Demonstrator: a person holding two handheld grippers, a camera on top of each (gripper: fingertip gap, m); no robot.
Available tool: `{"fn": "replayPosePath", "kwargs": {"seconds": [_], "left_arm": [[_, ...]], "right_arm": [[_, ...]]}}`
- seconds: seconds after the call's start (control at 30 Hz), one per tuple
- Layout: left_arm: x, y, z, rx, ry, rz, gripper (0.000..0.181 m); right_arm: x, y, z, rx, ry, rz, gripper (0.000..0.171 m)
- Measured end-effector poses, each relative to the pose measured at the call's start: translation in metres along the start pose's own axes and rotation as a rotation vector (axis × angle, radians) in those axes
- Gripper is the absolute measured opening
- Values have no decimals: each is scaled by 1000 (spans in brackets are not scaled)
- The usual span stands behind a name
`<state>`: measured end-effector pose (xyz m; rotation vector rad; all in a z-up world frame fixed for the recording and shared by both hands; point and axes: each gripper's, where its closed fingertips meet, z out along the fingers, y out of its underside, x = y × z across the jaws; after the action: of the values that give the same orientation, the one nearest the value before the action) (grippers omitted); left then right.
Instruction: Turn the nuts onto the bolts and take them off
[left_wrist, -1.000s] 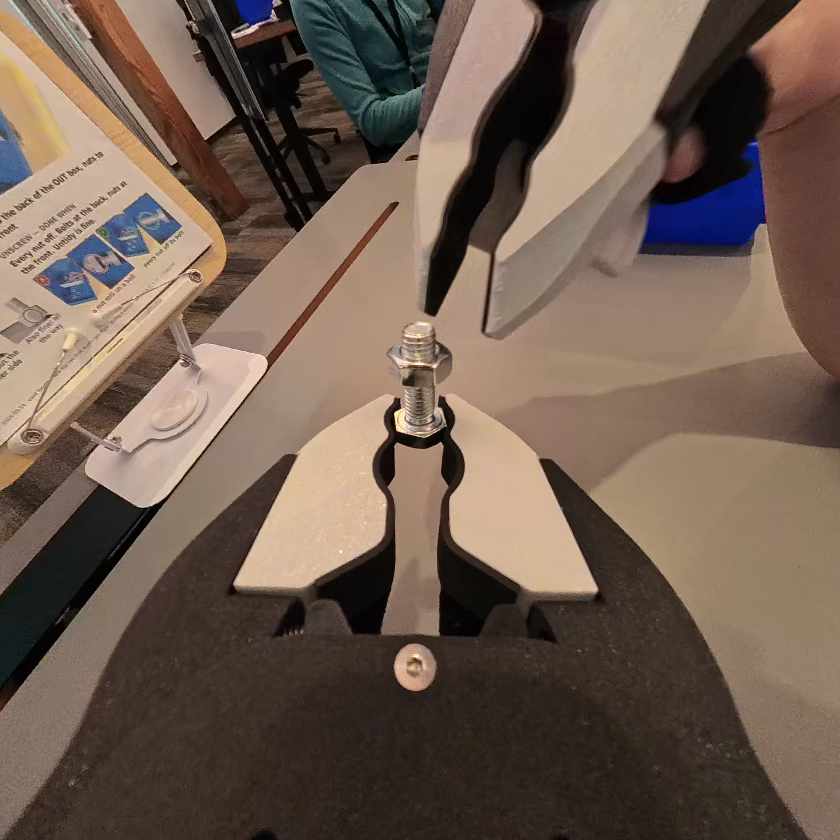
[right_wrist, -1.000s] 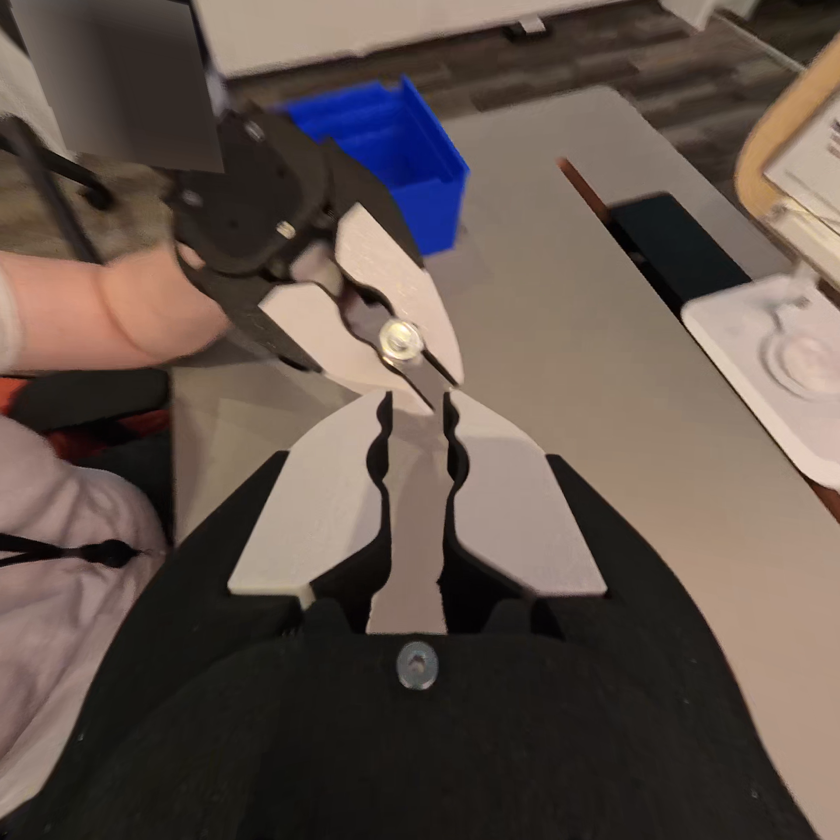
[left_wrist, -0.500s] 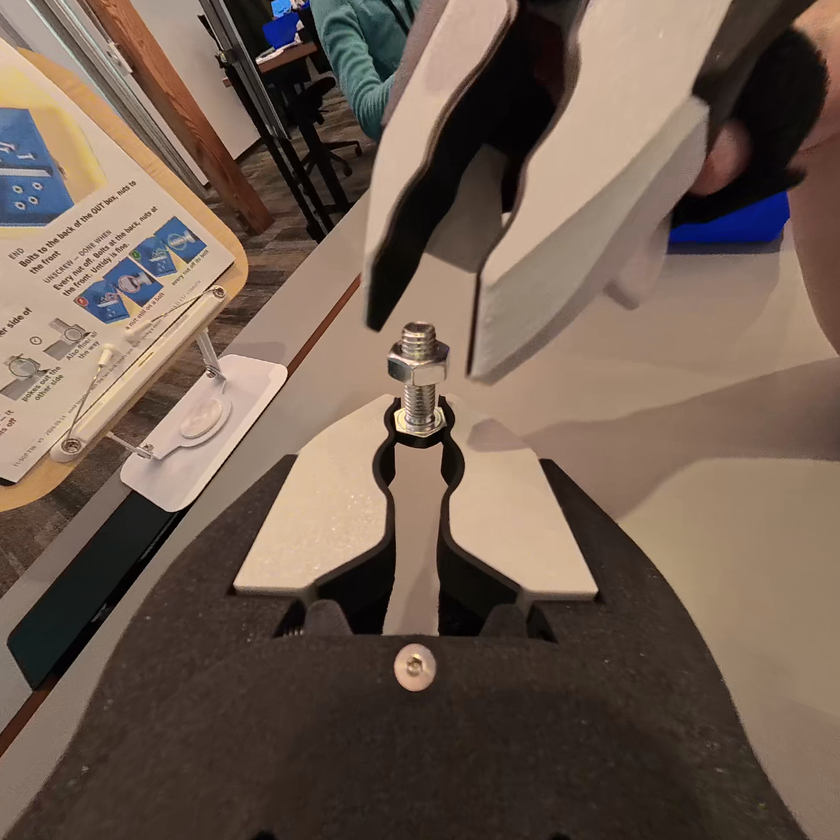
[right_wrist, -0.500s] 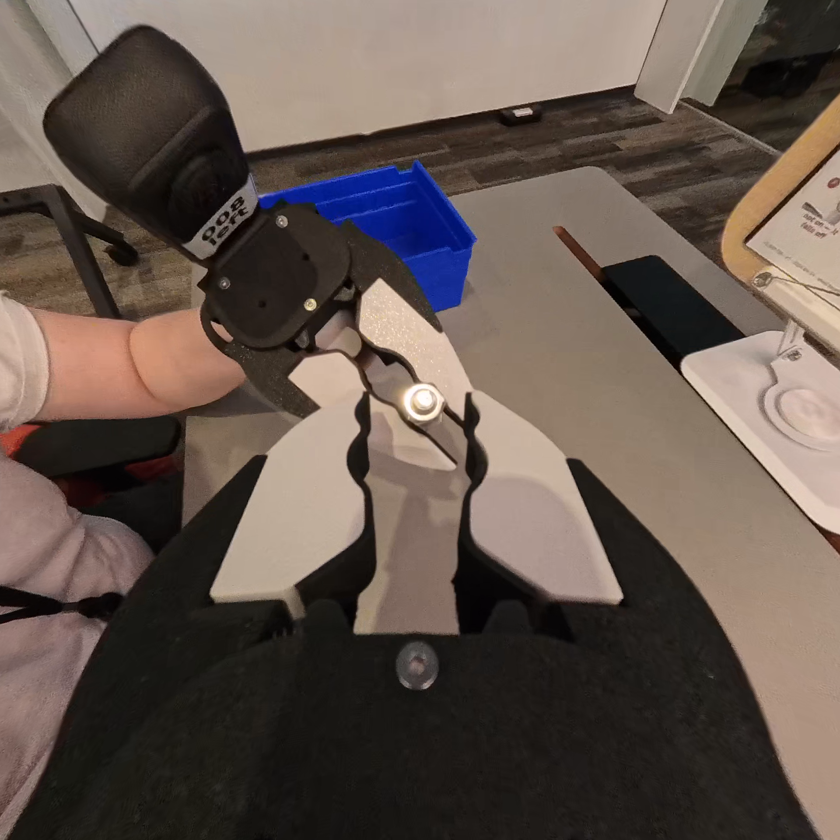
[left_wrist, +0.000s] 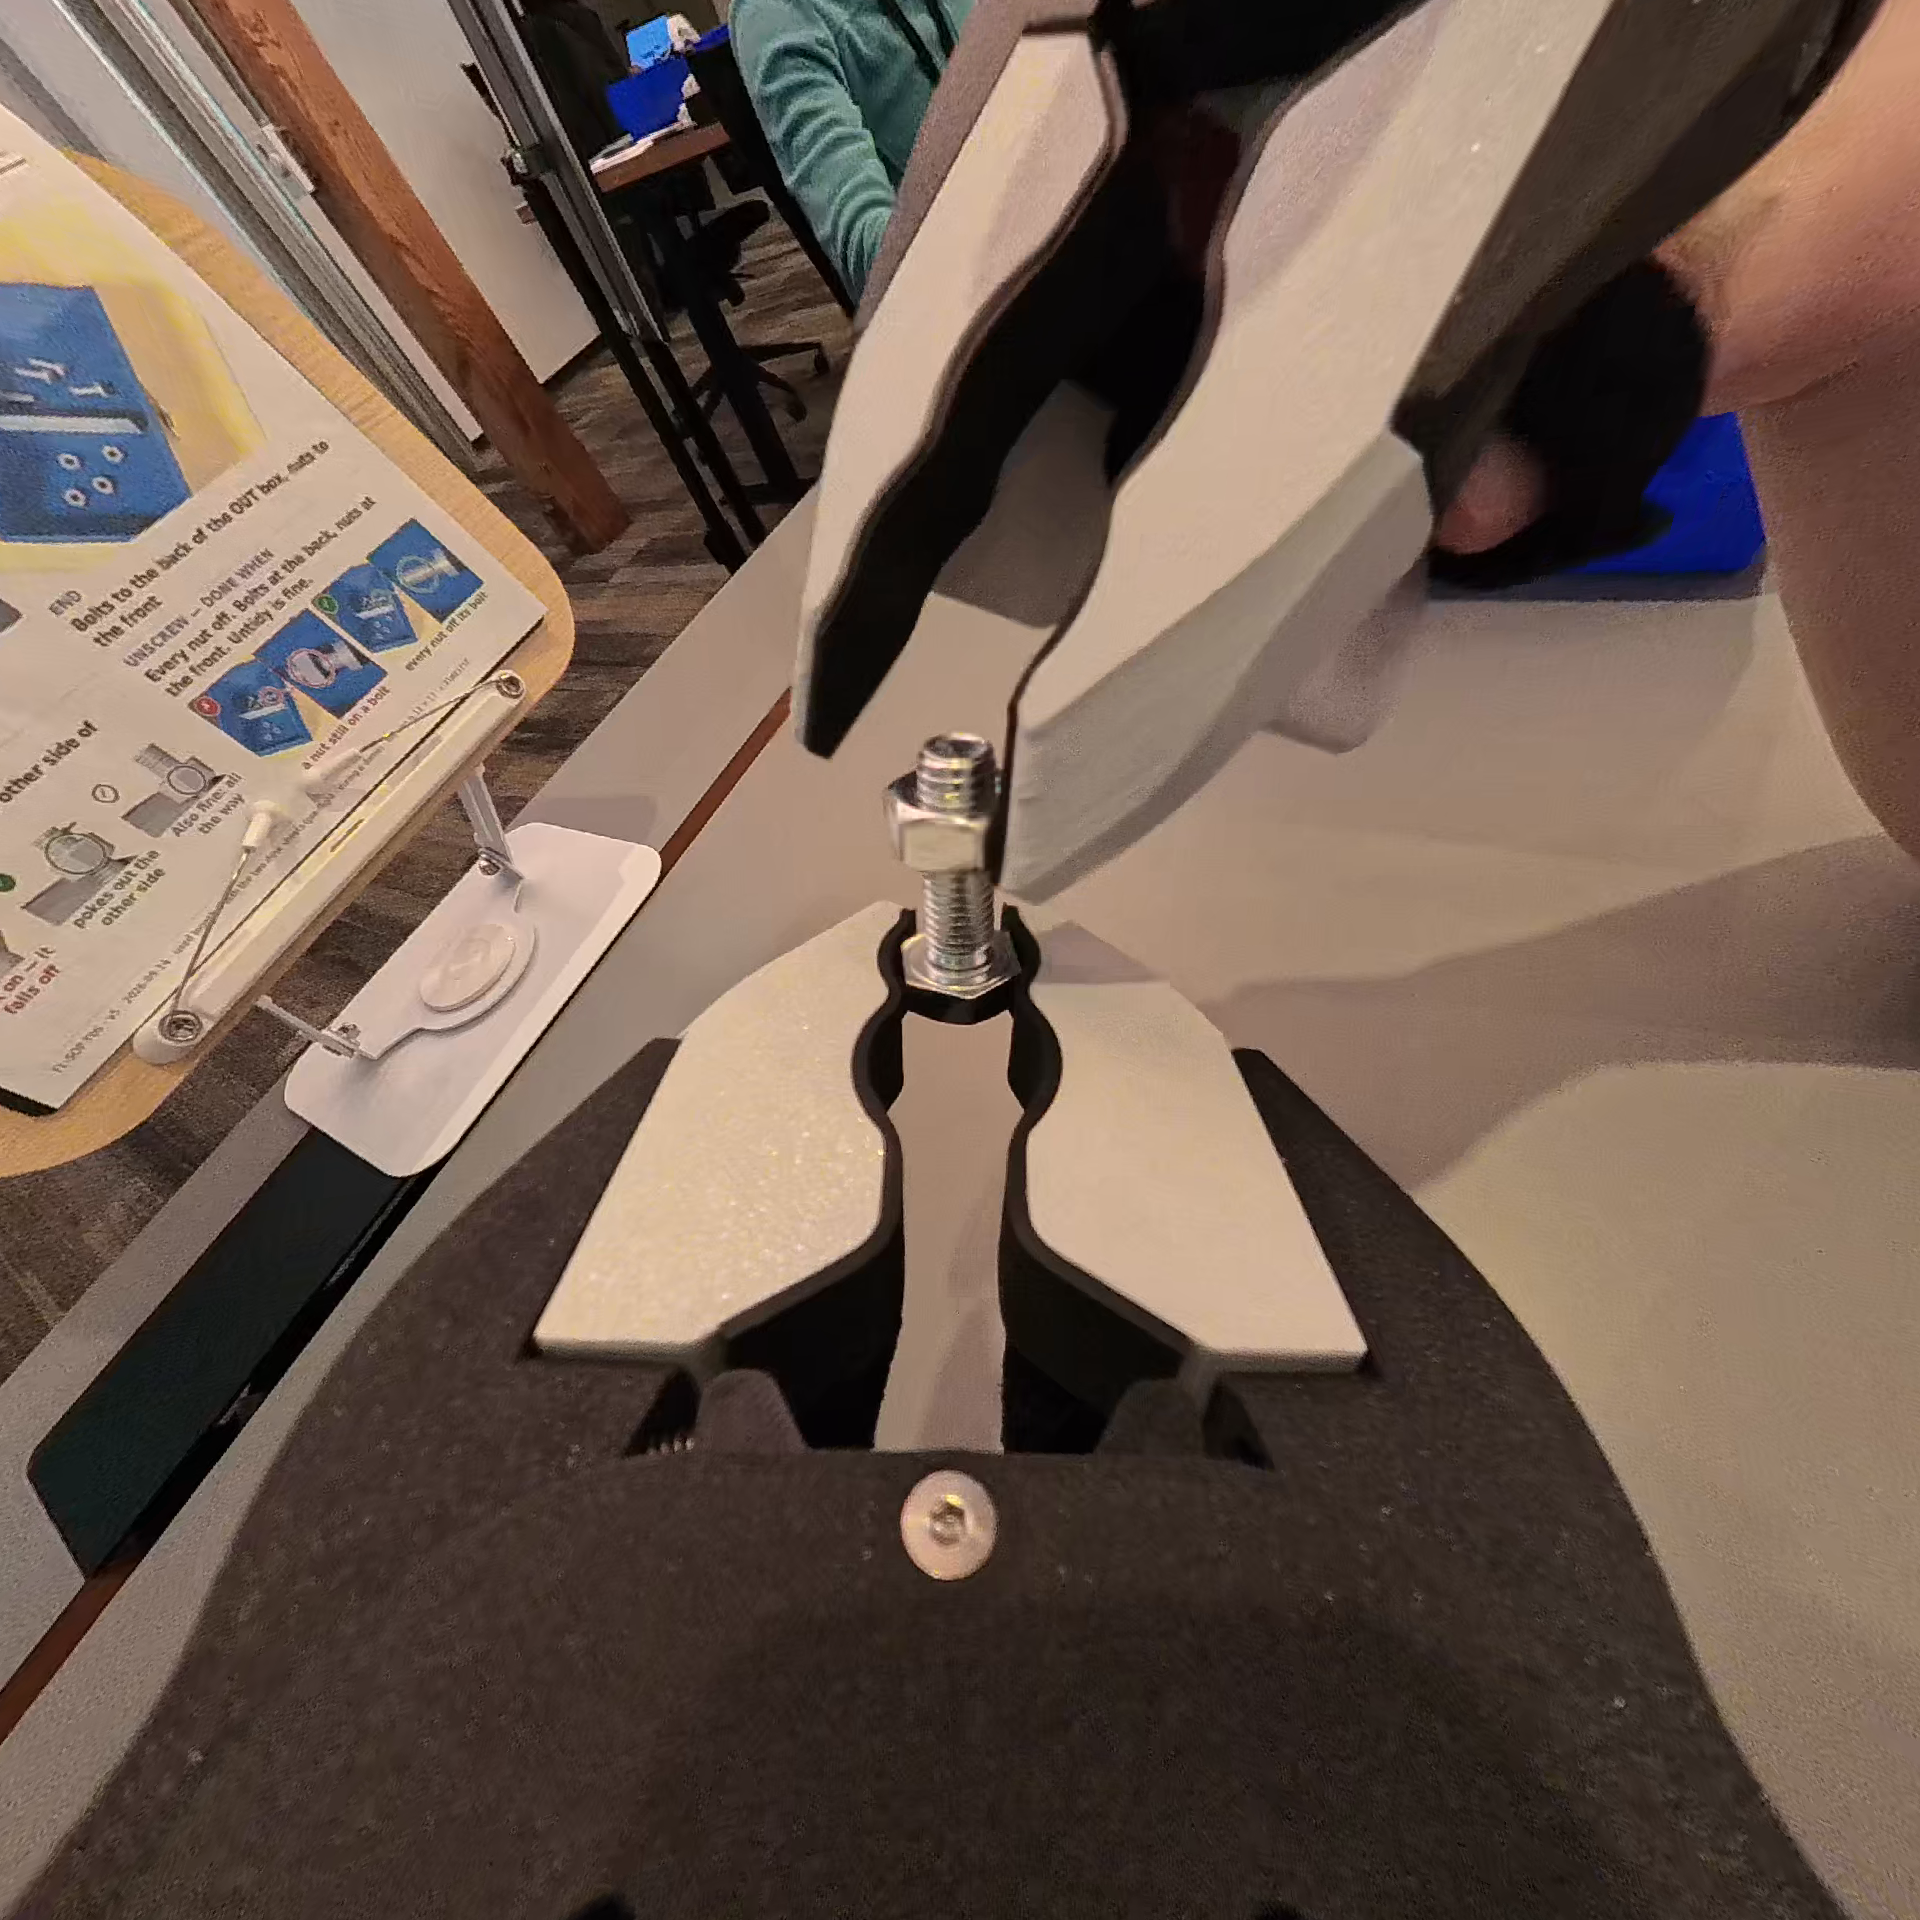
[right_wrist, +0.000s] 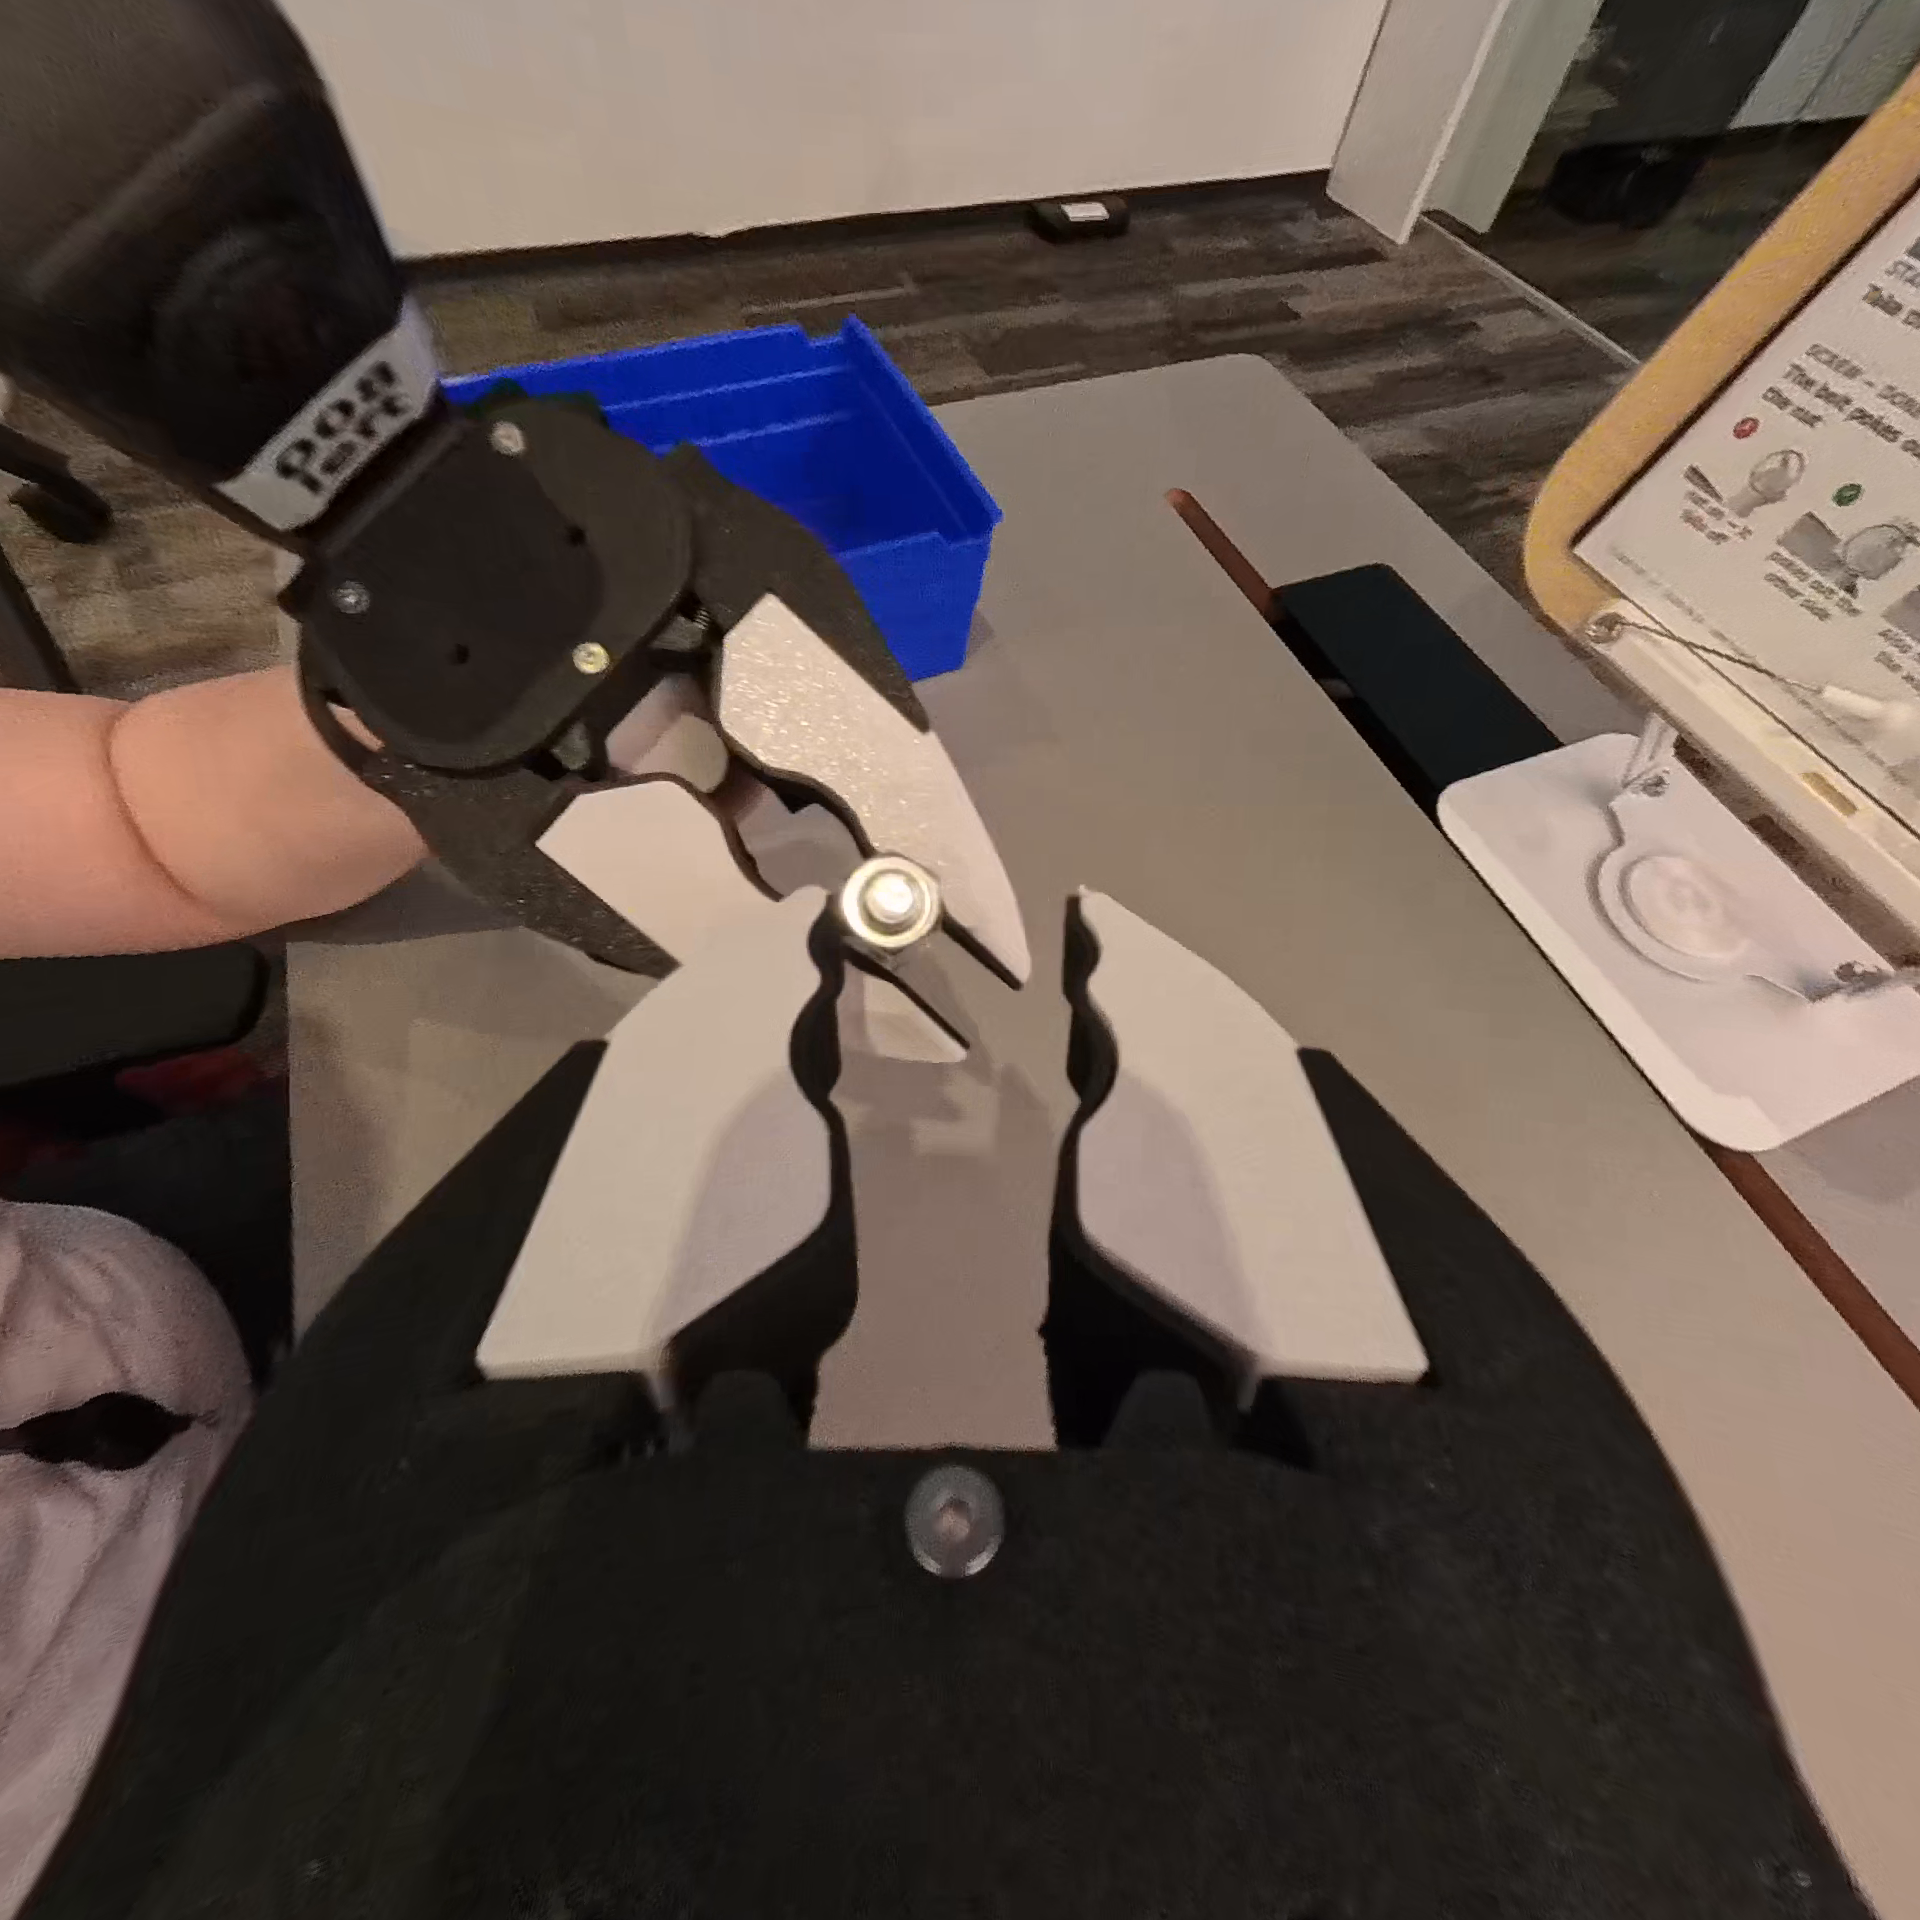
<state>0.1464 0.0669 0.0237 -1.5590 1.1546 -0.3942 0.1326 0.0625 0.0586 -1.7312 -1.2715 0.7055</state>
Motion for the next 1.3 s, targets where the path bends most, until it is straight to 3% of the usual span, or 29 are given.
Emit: {"fn": "replayPosePath", "kwargs": {"seconds": [0.07, 0.1, 0.17, 0.3, 0.4, 0.47, 0.57, 0.7, 0.87, 0.93, 0.97, 1.0, 1.13, 1.3], "left_arm": [[-4, 0, -2, 4, -14, -4, 15], [-4, -1, -3, 8, -6, -10, 15], [-7, -1, -5, 12, -15, -14, 15], [-4, 0, -2, 1, -5, -4, 15], [-1, 1, 0, -4, 1, 3, 15], [-3, 2, -1, -9, -10, 3, 15], [-5, 0, -3, 9, -1, -21, 15], [-5, 2, -2, -1, -4, -11, 15], [-1, 3, 1, -19, -6, 6, 15], [-3, 4, 1, -17, -10, -2, 15], [-4, 3, 0, -9, 0, -11, 15], [-4, 3, -1, -5, 4, -20, 15], [-4, 5, 0, -19, -6, -1, 15], [0, 5, 2, -24, -2, 7, 15]], "right_arm": [[6, 6, -3, -6, -37, 76, 43], [16, 10, -6, -12, -8, 103, 33], [23, 10, -10, 4, 11, 106, 32], [-17, -4, -5, 43, -135, 37, 38], [-2, -1, 1, 19, -3, 11, 37], [5, 6, -2, 6, -31, 64, 44], [31, 16, -13, -3, 45, 121, 33], [-1, -2, -15, 87, -108, 93, 36], [-1, 2, 0, 40, -42, 52, 41], [6, 12, -2, 12, -70, 108, 39], [17, 18, -4, -10, -22, 122, 26], [26, 22, -7, -19, 20, 125, 25], [-3, -1, -11, 93, -133, 112, 31], [1, 4, 0, 27, -9, 43, 45]]}}
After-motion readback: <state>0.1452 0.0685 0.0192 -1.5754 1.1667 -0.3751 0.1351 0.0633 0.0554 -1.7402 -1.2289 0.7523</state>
